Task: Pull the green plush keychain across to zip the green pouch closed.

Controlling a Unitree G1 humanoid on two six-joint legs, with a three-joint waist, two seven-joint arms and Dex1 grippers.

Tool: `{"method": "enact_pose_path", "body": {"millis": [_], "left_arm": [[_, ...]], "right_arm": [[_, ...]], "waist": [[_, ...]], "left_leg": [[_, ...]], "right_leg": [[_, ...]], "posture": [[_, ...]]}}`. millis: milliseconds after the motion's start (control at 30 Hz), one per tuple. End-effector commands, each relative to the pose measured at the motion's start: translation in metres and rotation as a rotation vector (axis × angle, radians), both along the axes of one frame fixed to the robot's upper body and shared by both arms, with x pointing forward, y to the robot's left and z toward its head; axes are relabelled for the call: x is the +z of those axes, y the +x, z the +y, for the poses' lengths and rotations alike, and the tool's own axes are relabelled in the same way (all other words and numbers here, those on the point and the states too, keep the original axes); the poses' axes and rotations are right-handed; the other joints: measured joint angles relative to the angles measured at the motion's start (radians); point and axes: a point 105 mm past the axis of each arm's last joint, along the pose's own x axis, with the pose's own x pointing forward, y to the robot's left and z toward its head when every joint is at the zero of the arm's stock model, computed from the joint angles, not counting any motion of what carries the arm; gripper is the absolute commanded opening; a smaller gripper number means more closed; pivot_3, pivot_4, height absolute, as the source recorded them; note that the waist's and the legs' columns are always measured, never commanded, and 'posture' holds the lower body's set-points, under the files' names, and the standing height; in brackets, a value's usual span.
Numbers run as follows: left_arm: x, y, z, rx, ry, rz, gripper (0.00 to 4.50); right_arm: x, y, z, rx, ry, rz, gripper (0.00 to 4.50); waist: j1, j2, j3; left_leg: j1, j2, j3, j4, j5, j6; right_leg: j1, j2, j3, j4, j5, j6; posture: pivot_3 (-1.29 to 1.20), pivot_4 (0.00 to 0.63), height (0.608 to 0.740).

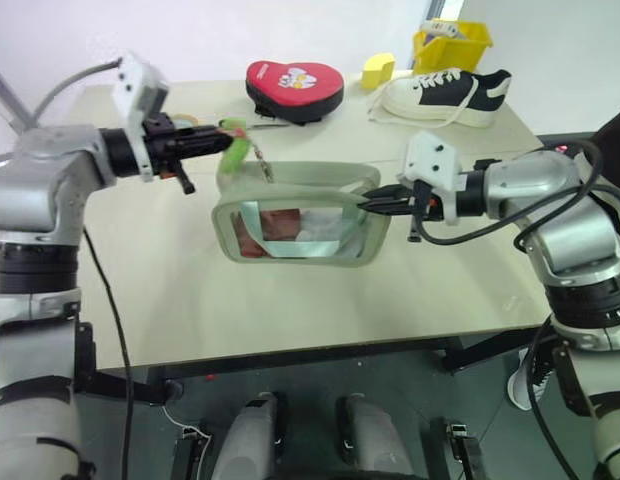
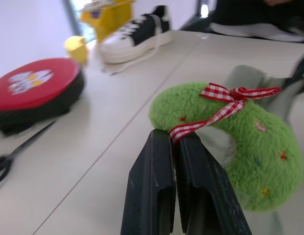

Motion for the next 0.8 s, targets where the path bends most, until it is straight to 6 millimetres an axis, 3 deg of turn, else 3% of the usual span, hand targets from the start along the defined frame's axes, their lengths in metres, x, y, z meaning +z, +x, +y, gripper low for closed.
{"method": "enact_pose_path", "body": {"millis": [33, 67, 167, 333, 567, 633, 800], "left_arm": [[-0.002, -0.005, -0.007, -0.037, 0.085, -0.048, 0.05], [-0.004, -0.005, -0.008, -0.044, 0.099, -0.051, 0.05], [0.002, -0.005, -0.006, -0.043, 0.082, -0.053, 0.98], [0.014, 0.0, 0.009, 0.034, 0.11, -0.084, 3.51], [0.034, -0.009, 0.032, 0.09, 0.102, -0.103, 3.51], [0.028, -0.019, 0.035, 0.069, 0.119, -0.071, 3.51], [-0.013, -0.038, 0.032, 0.033, 0.199, 0.027, 3.51]], "right_arm": [[0.008, -0.001, 0.006, 0.017, 0.009, -0.04, 0.0], [0.009, 0.0, 0.006, 0.016, 0.01, -0.041, 0.0], [0.008, -0.001, 0.006, 0.016, 0.01, -0.041, 0.0], [0.007, 0.0, 0.004, 0.01, 0.011, -0.039, 0.0], [0.005, 0.002, 0.005, 0.017, 0.01, -0.039, 0.0], [0.005, 0.003, 0.005, 0.019, 0.01, -0.04, 0.0], [0.003, 0.003, 0.008, 0.034, 0.006, -0.034, 0.0]], "waist": [[-0.001, 0.0, 0.0], [0.0, 0.0, 0.0], [0.001, 0.0, 0.0], [0.003, 0.0, 0.0], [0.001, 0.0, 0.0], [-0.001, 0.0, 0.0], [0.0, 0.0, 0.0]], "left_leg": [[0.0, 0.0, 0.0, 0.0, 0.0, 0.0], [0.001, 0.0, 0.0, 0.0, 0.0, 0.0], [0.0, 0.0, 0.0, 0.0, 0.0, 0.0], [0.0, 0.0, 0.0, 0.001, 0.0, 0.0], [0.0, 0.0, 0.0, 0.001, 0.0, 0.0], [0.0, 0.0, 0.0, 0.001, 0.0, 0.0], [0.001, 0.001, 0.0, 0.0, 0.0, 0.0]], "right_leg": [[0.0, 0.0, 0.0, 0.001, 0.0, 0.0], [0.0, 0.001, 0.0, 0.001, 0.0, 0.0], [0.0, 0.001, 0.0, 0.001, 0.0, 0.0], [0.0, 0.001, 0.0, 0.001, 0.0, 0.0], [0.0, 0.001, 0.0, 0.0, 0.0, 0.0], [0.0, 0.001, 0.0, 0.001, 0.0, 0.0], [0.001, 0.001, 0.0, 0.001, 0.0, 0.0]], "posture": [[0.0, 0.15, 0.74], [0.0, 0.15, 0.74], [0.0, 0.15, 0.74], [0.0, 0.15, 0.74], [0.0, 0.15, 0.74], [0.0, 0.15, 0.74], [0.0, 0.15, 0.74]]}}
